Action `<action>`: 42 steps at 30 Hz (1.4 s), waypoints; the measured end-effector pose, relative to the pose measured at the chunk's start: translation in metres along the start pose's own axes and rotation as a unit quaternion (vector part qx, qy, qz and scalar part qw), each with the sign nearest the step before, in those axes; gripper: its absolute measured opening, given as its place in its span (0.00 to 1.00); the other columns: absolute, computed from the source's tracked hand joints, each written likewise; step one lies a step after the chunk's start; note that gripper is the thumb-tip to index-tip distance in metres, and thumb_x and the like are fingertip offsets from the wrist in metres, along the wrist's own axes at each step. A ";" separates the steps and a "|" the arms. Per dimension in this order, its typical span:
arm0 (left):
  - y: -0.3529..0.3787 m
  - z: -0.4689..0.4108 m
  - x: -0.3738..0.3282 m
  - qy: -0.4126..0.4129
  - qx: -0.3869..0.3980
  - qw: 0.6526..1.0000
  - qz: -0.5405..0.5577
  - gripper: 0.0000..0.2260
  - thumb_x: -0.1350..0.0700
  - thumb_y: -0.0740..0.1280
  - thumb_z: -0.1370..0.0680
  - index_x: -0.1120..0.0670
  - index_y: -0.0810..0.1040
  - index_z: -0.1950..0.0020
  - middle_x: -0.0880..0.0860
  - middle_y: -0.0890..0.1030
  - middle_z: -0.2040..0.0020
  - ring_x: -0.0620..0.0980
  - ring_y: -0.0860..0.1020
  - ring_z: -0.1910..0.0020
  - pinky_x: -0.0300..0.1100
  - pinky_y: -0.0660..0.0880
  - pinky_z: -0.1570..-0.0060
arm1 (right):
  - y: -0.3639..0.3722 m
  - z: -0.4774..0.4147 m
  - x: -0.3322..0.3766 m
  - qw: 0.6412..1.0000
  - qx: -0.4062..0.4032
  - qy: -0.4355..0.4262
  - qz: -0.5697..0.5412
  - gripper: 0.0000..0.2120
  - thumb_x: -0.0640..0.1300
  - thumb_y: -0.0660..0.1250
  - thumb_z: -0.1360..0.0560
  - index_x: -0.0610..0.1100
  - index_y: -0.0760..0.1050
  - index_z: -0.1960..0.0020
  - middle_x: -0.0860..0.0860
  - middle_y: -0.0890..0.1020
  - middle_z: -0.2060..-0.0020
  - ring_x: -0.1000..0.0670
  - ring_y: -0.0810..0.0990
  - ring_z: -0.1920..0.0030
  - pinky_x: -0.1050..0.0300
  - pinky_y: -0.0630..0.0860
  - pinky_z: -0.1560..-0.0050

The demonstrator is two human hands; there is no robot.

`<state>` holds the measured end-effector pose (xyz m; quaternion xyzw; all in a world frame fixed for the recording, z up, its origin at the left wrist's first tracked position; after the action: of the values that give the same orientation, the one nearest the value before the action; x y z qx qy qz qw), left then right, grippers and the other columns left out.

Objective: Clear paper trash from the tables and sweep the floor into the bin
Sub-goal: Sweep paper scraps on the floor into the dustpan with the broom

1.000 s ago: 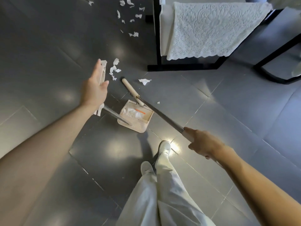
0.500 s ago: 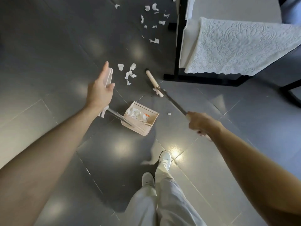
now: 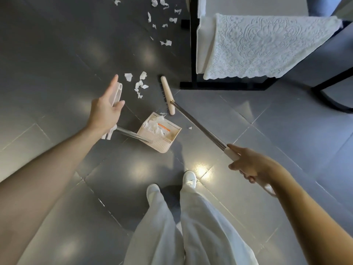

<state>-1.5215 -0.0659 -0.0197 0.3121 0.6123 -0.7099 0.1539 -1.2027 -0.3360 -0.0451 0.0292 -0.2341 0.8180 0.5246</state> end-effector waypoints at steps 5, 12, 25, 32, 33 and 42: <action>0.004 0.012 -0.002 0.046 0.049 0.998 -0.013 0.31 0.58 0.66 0.22 0.39 0.58 0.25 0.44 0.74 0.32 0.54 0.77 0.40 0.32 0.66 0.48 | 0.016 0.018 -0.009 0.996 -0.081 0.029 0.016 0.32 0.36 0.64 0.23 0.56 0.58 0.24 0.43 0.76 0.56 0.49 0.74 0.70 0.61 0.72 0.75; 0.005 0.013 -0.004 0.101 0.065 0.992 -0.033 0.30 0.59 0.65 0.22 0.43 0.58 0.23 0.49 0.75 0.33 0.59 0.76 0.41 0.39 0.68 0.46 | 0.096 0.028 0.004 0.993 -0.095 0.063 0.035 0.25 0.34 0.58 0.24 0.48 0.63 0.28 0.44 0.75 0.58 0.48 0.77 0.68 0.58 0.77 0.71; -0.027 0.017 0.023 0.094 0.044 0.995 -0.008 0.30 0.61 0.65 0.21 0.48 0.57 0.22 0.52 0.73 0.31 0.62 0.74 0.38 0.45 0.68 0.38 | 0.136 0.064 0.036 0.996 -0.053 0.036 0.062 0.20 0.37 0.62 0.26 0.54 0.68 0.38 0.46 0.77 0.68 0.49 0.73 0.78 0.59 0.71 0.77; -0.062 0.005 0.062 0.035 0.015 0.999 -0.019 0.31 0.62 0.64 0.21 0.48 0.55 0.22 0.52 0.71 0.29 0.61 0.72 0.35 0.46 0.68 0.39 | 0.115 0.034 0.117 0.987 -0.102 -0.025 0.124 0.20 0.33 0.60 0.24 0.45 0.67 0.33 0.44 0.77 0.60 0.49 0.75 0.69 0.60 0.73 0.75; -0.066 0.004 0.067 0.028 0.013 0.999 -0.018 0.31 0.62 0.64 0.21 0.48 0.55 0.22 0.51 0.70 0.29 0.60 0.72 0.35 0.45 0.67 0.38 | 0.115 0.027 0.127 0.986 -0.102 -0.028 0.126 0.21 0.33 0.60 0.23 0.45 0.67 0.32 0.44 0.77 0.60 0.50 0.75 0.70 0.62 0.71 0.77; -0.116 0.007 0.132 -0.042 -0.052 0.997 -0.041 0.30 0.61 0.63 0.21 0.47 0.54 0.22 0.54 0.74 0.32 0.62 0.74 0.40 0.45 0.68 0.44 | 0.146 -0.016 0.202 0.980 -0.062 -0.047 0.182 0.22 0.31 0.60 0.25 0.41 0.68 0.31 0.44 0.78 0.66 0.50 0.76 0.73 0.62 0.72 0.77</action>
<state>-1.6930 -0.0273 -0.0129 0.2477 0.6536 -0.6955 0.1662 -1.4175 -0.2082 -0.0518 -0.0080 -0.3100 0.8813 0.3566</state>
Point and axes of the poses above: each hand's wrist, its own z-axis away from the middle knuckle, its own y-axis out of the palm, x = y × z, the point moved 6 cm from there along -z, towards the middle knuckle
